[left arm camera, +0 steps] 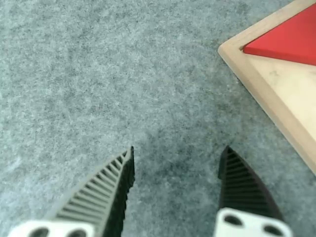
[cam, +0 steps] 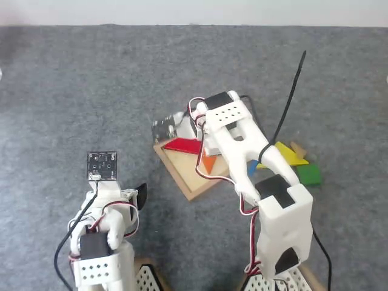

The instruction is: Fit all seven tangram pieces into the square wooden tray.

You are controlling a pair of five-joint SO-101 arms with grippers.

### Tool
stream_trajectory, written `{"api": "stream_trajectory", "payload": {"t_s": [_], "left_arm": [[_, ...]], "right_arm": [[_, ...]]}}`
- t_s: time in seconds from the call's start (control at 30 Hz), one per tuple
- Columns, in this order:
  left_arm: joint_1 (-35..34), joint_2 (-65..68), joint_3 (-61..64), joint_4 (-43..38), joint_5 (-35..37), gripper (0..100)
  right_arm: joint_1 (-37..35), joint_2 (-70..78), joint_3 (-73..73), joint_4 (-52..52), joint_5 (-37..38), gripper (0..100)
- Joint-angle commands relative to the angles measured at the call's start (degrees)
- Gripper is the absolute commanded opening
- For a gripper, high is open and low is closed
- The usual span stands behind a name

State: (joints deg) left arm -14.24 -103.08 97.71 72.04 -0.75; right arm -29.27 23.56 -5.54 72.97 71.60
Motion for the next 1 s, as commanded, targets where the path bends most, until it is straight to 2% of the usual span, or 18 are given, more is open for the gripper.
{"api": "stream_trajectory", "payload": {"t_s": [0.0,0.27,0.57,0.97], "left_arm": [[-0.1,-1.2,-1.3,0.3,0.4,27],[-0.1,-1.2,-1.3,0.3,0.4,27],[-0.1,-1.2,-1.3,0.3,0.4,27],[-0.1,-1.2,-1.3,0.3,0.4,27]], "right_arm": [[0.5,-1.9,-1.8,-0.2,-9.9,10.8],[-0.8,-0.6,4.4,-1.0,-18.9,10.8],[-0.6,-2.8,14.0,-7.5,-20.9,10.8],[1.2,-10.9,23.6,-8.0,-21.6,10.8]]}}
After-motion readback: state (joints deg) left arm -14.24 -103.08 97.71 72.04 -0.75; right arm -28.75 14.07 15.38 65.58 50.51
